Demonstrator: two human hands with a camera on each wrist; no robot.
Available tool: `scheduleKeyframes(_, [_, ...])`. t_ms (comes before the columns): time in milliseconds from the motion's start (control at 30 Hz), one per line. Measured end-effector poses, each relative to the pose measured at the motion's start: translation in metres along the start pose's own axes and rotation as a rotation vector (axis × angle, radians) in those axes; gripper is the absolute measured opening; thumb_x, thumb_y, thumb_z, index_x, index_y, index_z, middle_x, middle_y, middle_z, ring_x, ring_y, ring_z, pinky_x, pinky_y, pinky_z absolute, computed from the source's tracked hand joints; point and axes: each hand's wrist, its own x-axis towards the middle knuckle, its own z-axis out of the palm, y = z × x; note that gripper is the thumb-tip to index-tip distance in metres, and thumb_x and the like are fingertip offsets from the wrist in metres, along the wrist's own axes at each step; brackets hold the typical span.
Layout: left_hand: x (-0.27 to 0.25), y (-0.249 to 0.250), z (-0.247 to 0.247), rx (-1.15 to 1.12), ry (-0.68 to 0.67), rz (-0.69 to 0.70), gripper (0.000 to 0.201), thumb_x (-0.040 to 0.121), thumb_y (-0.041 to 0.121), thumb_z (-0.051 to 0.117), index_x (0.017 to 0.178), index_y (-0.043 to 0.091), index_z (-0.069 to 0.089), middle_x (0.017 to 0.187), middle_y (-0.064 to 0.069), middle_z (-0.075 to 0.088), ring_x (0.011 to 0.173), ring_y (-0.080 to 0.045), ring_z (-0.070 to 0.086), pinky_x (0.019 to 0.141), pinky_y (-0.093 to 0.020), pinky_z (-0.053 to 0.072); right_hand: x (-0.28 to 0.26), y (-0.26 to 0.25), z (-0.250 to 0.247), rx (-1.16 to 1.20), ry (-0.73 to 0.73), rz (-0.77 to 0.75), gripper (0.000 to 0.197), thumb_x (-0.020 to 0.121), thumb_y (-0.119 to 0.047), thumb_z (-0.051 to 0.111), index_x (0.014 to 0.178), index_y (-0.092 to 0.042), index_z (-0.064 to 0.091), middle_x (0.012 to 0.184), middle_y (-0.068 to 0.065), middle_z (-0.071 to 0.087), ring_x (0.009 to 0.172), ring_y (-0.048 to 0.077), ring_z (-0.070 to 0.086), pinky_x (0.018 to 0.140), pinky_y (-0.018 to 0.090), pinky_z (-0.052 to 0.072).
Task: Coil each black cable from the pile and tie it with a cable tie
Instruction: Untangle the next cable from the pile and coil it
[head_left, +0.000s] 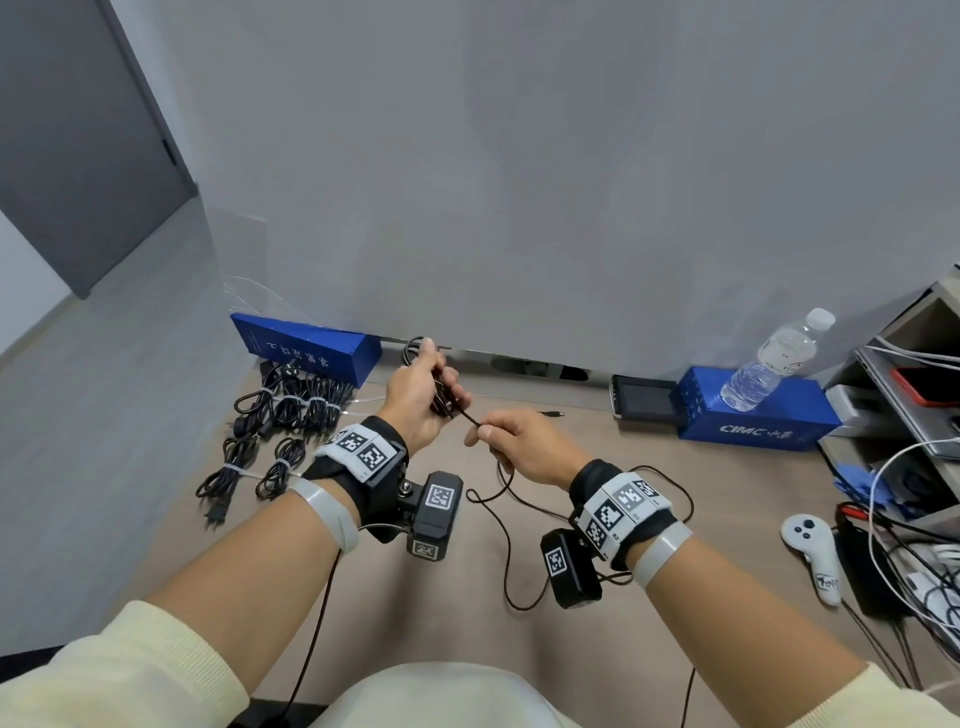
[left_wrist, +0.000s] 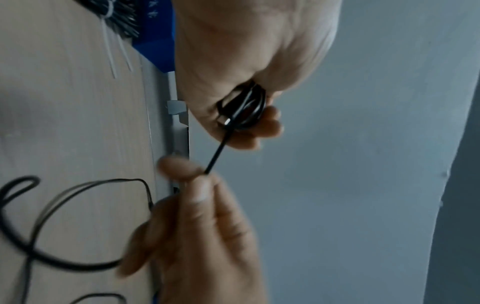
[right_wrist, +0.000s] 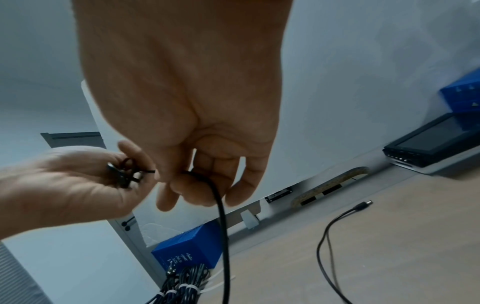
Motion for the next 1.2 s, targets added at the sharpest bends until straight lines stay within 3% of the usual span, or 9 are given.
scheduleKeyframes(133, [0.012,0.014,-0.007,0.013,0.137,0.086,0.037,0.102,0.049,0.046,0.082,0.018,0.047,0.059,0.004,0.043,0.041,-0.010,0.038,0.041,-0.024,0.036,-0.007,0.011,-0.001,-0.037,-0.065,0.062,0.026,0.104,-0.019,0.047,0.103,-0.014,0.072,0.068,-0.001,0.053,0.060,0.014,0.052,0.060,0.021,0.045])
scheduleKeyframes(300, [0.015,0.011,-0.018,0.609,0.219,0.290,0.030,0.101,0.042,0.051,0.095,0.013,0.050,0.073,-0.001,0.057,0.054,-0.011,0.046,0.050,-0.025,0.040,-0.011,-0.002,0.000,-0.154,-0.128,-0.017,0.024,0.103,-0.021,0.051,0.112,-0.019,0.073,0.067,-0.017,0.052,0.060,-0.006,0.052,0.061,0.010,0.038])
scheduleKeyframes(400, [0.009,0.003,-0.018,1.024,0.081,0.301,0.027,0.099,0.044,0.054,0.098,0.017,0.052,0.083,-0.005,0.068,0.066,-0.016,0.053,0.062,-0.030,0.043,-0.009,-0.014,-0.007,-0.212,-0.066,-0.101,0.025,0.104,-0.018,0.049,0.107,-0.014,0.074,0.064,-0.018,0.048,0.060,-0.012,0.050,0.060,0.011,0.035])
scheduleKeyframes(500, [-0.003,-0.002,-0.013,1.192,-0.243,0.105,0.050,0.098,0.062,0.043,0.086,0.015,0.057,0.067,-0.001,0.065,0.057,-0.016,0.047,0.052,-0.027,0.035,-0.003,-0.018,-0.012,-0.211,0.019,-0.143,0.024,0.101,-0.017,0.052,0.094,-0.013,0.075,0.067,-0.016,0.056,0.063,-0.004,0.052,0.061,0.016,0.033])
scheduleKeyframes(633, [-0.011,-0.006,-0.005,1.210,-0.370,-0.236,0.088,0.087,0.083,0.013,0.100,0.008,0.057,0.061,-0.005,0.063,0.045,-0.014,0.040,0.044,-0.023,0.029,0.004,-0.007,-0.016,-0.194,0.177,-0.065,0.023,0.098,-0.028,0.060,0.083,-0.014,0.068,0.066,-0.010,0.055,0.061,0.005,0.047,0.058,0.023,0.034])
scheduleKeyframes(733, [-0.012,-0.006,-0.010,1.307,-0.529,-0.325,0.062,0.095,0.069,0.041,0.099,0.010,0.062,0.055,0.000,0.050,0.044,-0.012,0.032,0.045,-0.025,0.028,0.006,0.004,-0.022,-0.123,0.276,-0.027,0.022,0.095,-0.029,0.066,0.076,-0.018,0.063,0.069,-0.007,0.058,0.063,0.009,0.049,0.062,0.026,0.041])
scheduleKeyframes(867, [-0.008,0.002,-0.020,1.088,-0.609,-0.265,0.039,0.103,0.041,0.048,0.089,0.010,0.068,0.047,0.002,0.039,0.045,-0.012,0.034,0.045,-0.025,0.031,0.003,0.022,-0.033,-0.028,0.373,0.051,0.023,0.095,-0.030,0.067,0.079,-0.014,0.065,0.064,-0.009,0.054,0.059,0.007,0.047,0.062,0.027,0.041])
scheduleKeyframes(1033, [-0.005,0.004,-0.025,0.912,-0.486,-0.095,0.047,0.106,0.041,0.039,0.105,0.005,0.069,0.054,-0.002,0.052,0.051,-0.014,0.047,0.053,-0.026,0.041,-0.003,0.035,-0.027,0.010,0.372,0.139,0.024,0.097,-0.028,0.061,0.080,-0.015,0.070,0.059,-0.009,0.054,0.053,0.008,0.048,0.063,0.031,0.042])
scheduleKeyframes(1200, [-0.003,-0.008,-0.017,0.816,-0.287,-0.092,0.047,0.102,0.043,0.050,0.127,0.004,0.062,0.054,0.002,0.043,0.045,-0.011,0.034,0.042,-0.021,0.032,0.000,0.014,-0.010,-0.047,0.243,0.134,0.031,0.099,-0.026,0.056,0.069,-0.023,0.067,0.057,-0.009,0.053,0.055,0.009,0.047,0.065,0.029,0.041])
